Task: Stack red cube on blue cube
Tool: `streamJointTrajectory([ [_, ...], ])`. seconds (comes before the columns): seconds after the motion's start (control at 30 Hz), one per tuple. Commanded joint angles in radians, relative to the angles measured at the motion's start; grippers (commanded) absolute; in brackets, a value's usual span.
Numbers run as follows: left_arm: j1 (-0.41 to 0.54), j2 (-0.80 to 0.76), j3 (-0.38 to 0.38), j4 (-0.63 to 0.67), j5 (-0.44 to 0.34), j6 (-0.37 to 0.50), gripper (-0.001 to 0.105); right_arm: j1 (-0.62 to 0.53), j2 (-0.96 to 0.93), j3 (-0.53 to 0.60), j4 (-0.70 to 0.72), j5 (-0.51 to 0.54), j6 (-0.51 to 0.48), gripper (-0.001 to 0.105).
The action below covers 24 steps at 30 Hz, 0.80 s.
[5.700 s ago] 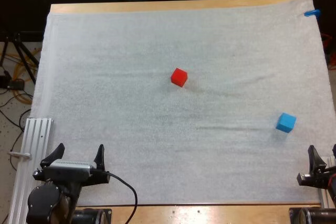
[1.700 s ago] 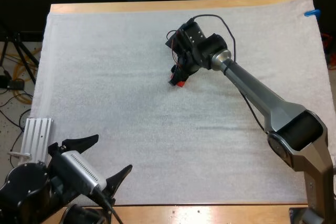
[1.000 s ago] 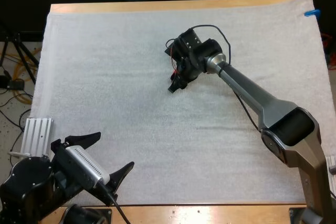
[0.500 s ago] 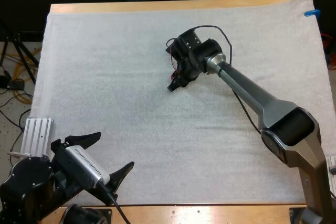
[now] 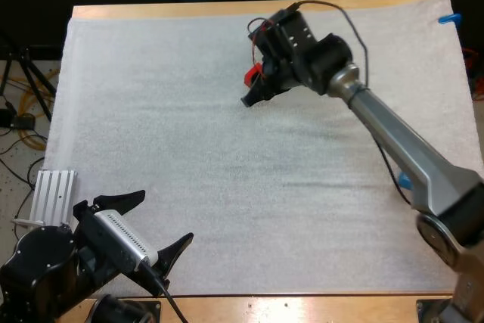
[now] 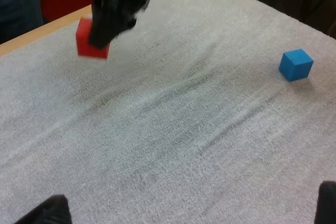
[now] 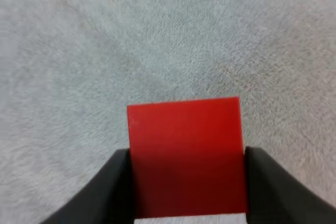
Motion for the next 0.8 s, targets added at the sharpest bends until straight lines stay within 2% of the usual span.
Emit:
streamJointTrajectory([
  [0.0,-0.003,0.0,0.0,-0.004,0.001,-0.001,0.087,-0.011,-0.029,-0.009,0.04,-0.001,0.013,0.009],
  [0.43,-0.003,0.0,0.0,-0.004,0.001,-0.001,0.087,-0.123,-0.239,0.013,0.238,0.002,0.038,0.009],
  [0.53,-0.003,0.0,0.0,-0.004,0.001,-0.001,0.087,-0.159,-0.315,0.067,0.249,0.029,0.038,0.009],
  [0.77,-0.003,0.0,0.0,-0.004,0.001,-0.001,0.087,-0.24,-0.522,0.283,0.248,0.052,0.04,0.009],
])
